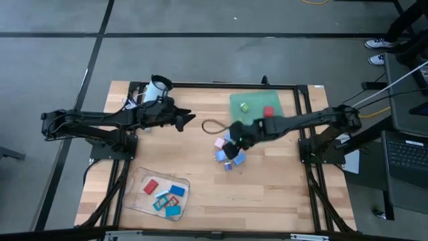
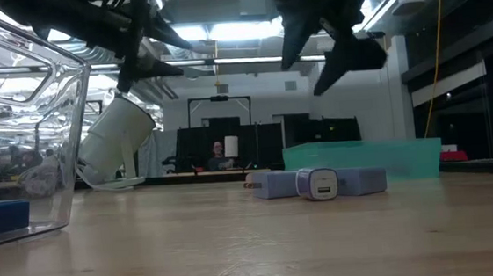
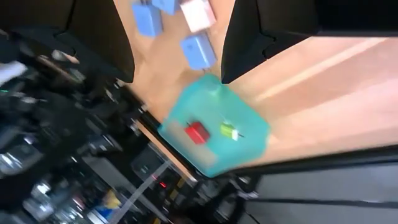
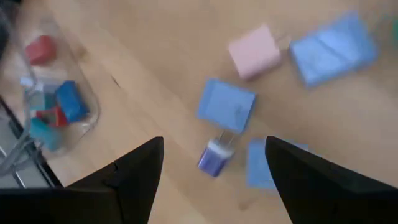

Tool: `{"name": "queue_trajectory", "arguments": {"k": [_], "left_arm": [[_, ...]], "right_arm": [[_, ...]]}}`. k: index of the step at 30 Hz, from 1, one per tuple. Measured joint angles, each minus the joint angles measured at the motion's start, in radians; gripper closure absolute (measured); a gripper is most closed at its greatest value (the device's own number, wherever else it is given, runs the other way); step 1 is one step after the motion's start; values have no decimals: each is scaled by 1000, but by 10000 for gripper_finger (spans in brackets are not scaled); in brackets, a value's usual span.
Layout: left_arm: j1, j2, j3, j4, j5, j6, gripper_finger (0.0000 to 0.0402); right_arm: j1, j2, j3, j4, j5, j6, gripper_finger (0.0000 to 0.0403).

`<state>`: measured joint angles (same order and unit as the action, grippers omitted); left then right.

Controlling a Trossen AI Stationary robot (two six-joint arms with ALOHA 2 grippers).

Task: Pick & Place Office items
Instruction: Put the purple charger adapter into the light green bin

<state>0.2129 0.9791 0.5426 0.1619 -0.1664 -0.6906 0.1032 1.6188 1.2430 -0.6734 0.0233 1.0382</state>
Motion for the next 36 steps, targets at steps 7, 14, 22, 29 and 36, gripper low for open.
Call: {"name": "queue_trajectory", "arguments": {"k": [7,14,22,29,36], "left_arm": [[12,0,0,0,175,61,167],[12,0,0,0,275,117,167],[12,0,0,0,334,139,167],[12,0,0,-1,349,152,167],[12,0,0,-1,345,155,167]], "right_arm": [[104,96,0,30,46,322,117],[119,168,0,20,53,508,117],[119,216,0,23,22,582,117],[120,241,1,33,-14,583,117],[121,272,2,61,-43,576,117]]}}
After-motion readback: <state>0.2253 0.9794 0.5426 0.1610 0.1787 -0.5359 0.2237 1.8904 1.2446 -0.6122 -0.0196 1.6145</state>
